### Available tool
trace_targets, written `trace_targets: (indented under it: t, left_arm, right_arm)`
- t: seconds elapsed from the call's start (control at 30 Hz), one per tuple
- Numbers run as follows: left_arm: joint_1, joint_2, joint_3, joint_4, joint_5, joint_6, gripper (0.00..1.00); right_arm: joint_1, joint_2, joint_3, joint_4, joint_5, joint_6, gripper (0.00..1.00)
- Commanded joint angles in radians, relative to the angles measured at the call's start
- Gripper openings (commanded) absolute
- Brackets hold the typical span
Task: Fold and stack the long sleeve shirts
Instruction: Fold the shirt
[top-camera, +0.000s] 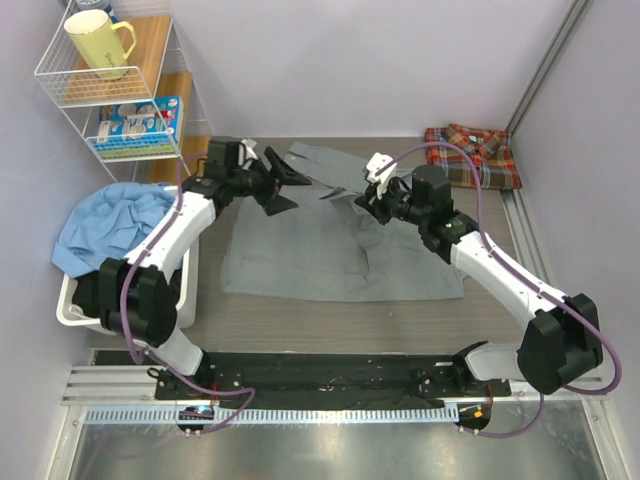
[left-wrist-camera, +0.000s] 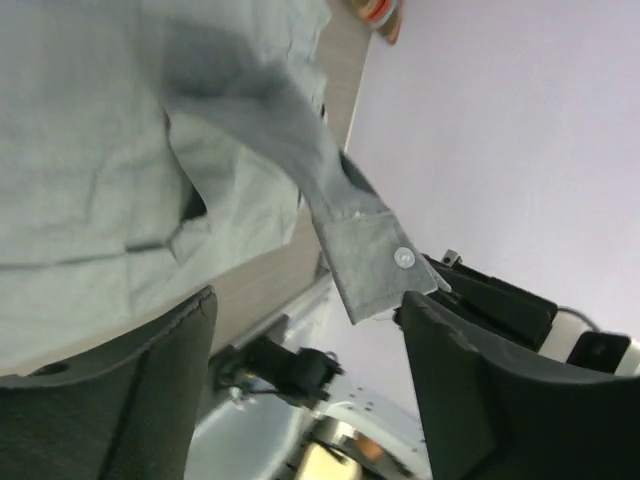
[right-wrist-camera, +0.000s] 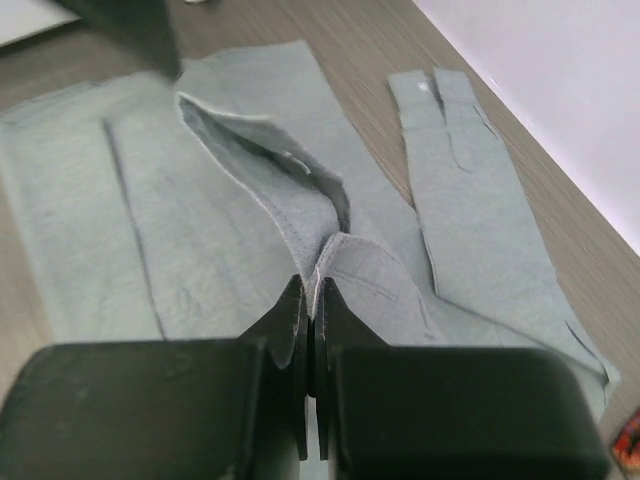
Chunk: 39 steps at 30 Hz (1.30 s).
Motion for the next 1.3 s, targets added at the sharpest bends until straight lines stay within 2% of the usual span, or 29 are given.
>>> trace_targets:
  t: [0.0, 0.07, 0.1, 0.17, 0.2, 0.3, 0.37, 0.4, 0.5, 0.57, 0.67, 0.8, 0.83, 0.97, 1.13, 1.27]
  left_arm:
    - [0.067, -0.113, 0.132, -0.036, 0.127, 0.602, 0.77]
    - [0.065, -0.177, 0.134, -0.047, 0.15, 0.762, 0.8]
    - [0.062, -0.207, 0.128, -0.047, 0.15, 0.958, 0.82]
    - [0.053, -0.277, 0.088, -0.038, 0.196, 1.139, 0.84]
    - [0.055, -0.294, 0.073, -0.038, 0.219, 1.299, 0.86]
    - [0.044, -0.331, 0.054, -0.048, 0.305, 1.481, 0.91]
    - [0.03, -0.316, 0.09, -0.07, 0.344, 1.491, 0.93]
    - [0.024, -0.31, 0.094, -0.079, 0.357, 1.48, 0.99]
    - [0.007, -0.27, 0.152, -0.169, 0.387, 1.471, 1.0]
    - [-0.045, -0.239, 0.221, -0.261, 0.294, 1.525, 1.0]
    - [-0.122, -0.196, 0.24, -0.372, 0.093, 1.539, 1.0]
    - [-0.2, -0.199, 0.171, -0.331, -0.052, 1.525, 0.99]
    - [-0.22, -0.201, 0.163, -0.323, -0.136, 1.529, 0.97]
    - [-0.266, -0.188, 0.113, -0.294, -0.213, 1.51, 0.93]
    - [-0.283, -0.152, 0.094, -0.256, -0.195, 1.471, 0.91]
    - [-0.315, -0.106, 0.1, -0.173, -0.166, 1.486, 0.84]
  right_arm:
    - [-0.016, 0.013, 0.141, -0.214, -0.246, -0.073, 0.01]
    - [-0.018, 0.025, 0.162, -0.277, -0.294, -0.082, 0.01]
    - [-0.018, 0.03, 0.181, -0.295, -0.308, -0.085, 0.01]
    - [-0.019, 0.045, 0.196, -0.338, -0.337, -0.086, 0.01]
    - [-0.018, 0.05, 0.21, -0.366, -0.345, -0.086, 0.01]
    - [-0.018, 0.077, 0.253, -0.417, -0.366, -0.085, 0.01]
    - [-0.018, 0.1, 0.281, -0.466, -0.371, -0.082, 0.01]
    - [-0.019, 0.105, 0.299, -0.487, -0.366, -0.08, 0.01]
    - [-0.021, 0.111, 0.311, -0.501, -0.359, -0.082, 0.01]
    - [-0.021, 0.113, 0.316, -0.501, -0.349, -0.076, 0.01]
    - [-0.022, 0.116, 0.324, -0.503, -0.331, -0.054, 0.01]
    - [-0.022, 0.123, 0.331, -0.498, -0.306, -0.034, 0.01]
    - [-0.022, 0.126, 0.334, -0.497, -0.302, -0.028, 0.01]
    - [-0.022, 0.131, 0.341, -0.493, -0.294, -0.016, 0.01]
    - [-0.022, 0.136, 0.339, -0.486, -0.302, -0.005, 0.01]
    - [-0.021, 0.145, 0.347, -0.478, -0.314, -0.004, 0.01]
